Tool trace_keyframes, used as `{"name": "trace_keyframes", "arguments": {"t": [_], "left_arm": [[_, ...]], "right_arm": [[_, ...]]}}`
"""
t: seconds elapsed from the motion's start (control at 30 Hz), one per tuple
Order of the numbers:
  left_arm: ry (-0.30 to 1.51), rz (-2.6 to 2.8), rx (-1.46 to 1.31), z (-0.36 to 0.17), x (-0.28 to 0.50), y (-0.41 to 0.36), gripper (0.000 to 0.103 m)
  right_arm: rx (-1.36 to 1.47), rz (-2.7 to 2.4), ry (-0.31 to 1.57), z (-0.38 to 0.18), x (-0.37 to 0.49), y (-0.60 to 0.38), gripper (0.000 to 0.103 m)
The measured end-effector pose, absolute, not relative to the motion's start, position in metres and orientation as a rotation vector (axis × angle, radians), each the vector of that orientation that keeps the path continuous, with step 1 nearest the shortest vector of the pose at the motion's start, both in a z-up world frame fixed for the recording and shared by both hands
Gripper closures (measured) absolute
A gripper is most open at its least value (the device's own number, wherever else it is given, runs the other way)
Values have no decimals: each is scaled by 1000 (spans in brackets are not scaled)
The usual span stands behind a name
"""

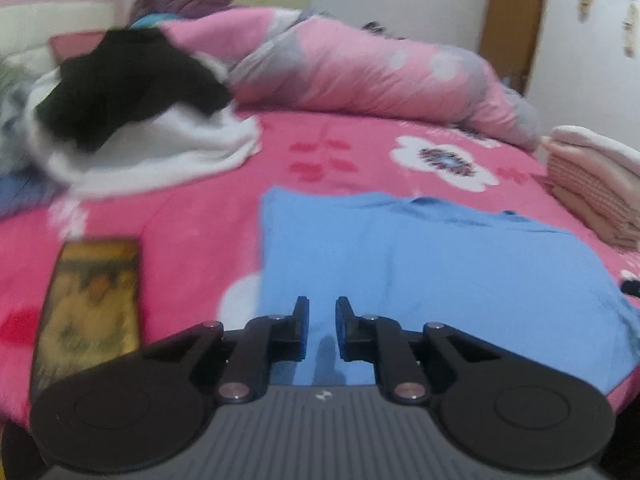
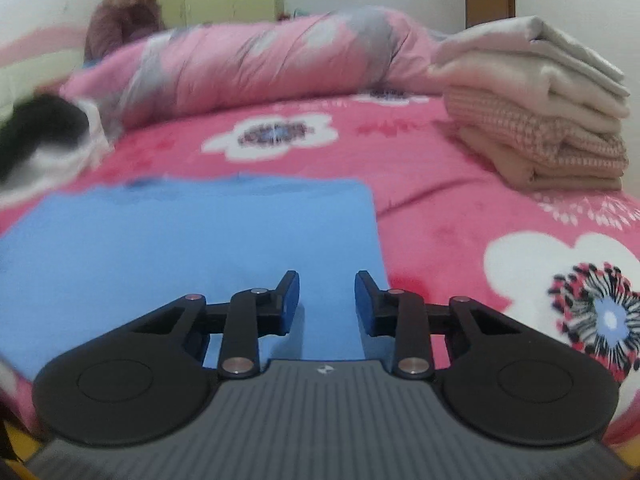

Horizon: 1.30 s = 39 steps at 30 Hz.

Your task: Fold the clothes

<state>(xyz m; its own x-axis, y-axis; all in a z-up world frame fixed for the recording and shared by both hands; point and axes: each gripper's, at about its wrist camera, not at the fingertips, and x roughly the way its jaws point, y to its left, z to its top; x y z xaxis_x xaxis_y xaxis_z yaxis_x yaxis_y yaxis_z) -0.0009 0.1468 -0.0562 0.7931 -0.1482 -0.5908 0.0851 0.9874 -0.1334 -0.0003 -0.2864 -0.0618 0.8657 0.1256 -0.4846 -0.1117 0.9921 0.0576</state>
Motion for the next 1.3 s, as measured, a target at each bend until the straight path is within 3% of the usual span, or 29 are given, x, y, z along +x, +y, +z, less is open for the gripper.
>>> {"name": "trace_keyframes", "arguments": {"t": [0.27, 0.3, 0.53, 0.7, 0.83, 1.1, 1.3], "left_arm": [[720, -213, -150, -80, 38, 125, 89], [719, -193, -178, -83, 40, 133, 94], [705, -46, -183, -78, 51, 175, 94], [633, -81, -97, -53, 63, 151, 89], [681, -199, -67, -57, 82, 119, 84], [749, -55, -145, -79, 112, 153, 89], [700, -1, -94, -70, 111, 149, 87]], "right_arm": [[-63, 337, 538, -74, 28, -233, 74], [-50, 324, 552, -77, 31, -239, 76], [50, 159, 582, -77, 43, -308, 77], [103, 126, 554, -59, 52, -318, 75], [88, 293, 566, -56, 70, -285, 75], [131, 238, 654, -74, 113, -322, 82], [97, 39, 630, -61, 131, -351, 77]]}}
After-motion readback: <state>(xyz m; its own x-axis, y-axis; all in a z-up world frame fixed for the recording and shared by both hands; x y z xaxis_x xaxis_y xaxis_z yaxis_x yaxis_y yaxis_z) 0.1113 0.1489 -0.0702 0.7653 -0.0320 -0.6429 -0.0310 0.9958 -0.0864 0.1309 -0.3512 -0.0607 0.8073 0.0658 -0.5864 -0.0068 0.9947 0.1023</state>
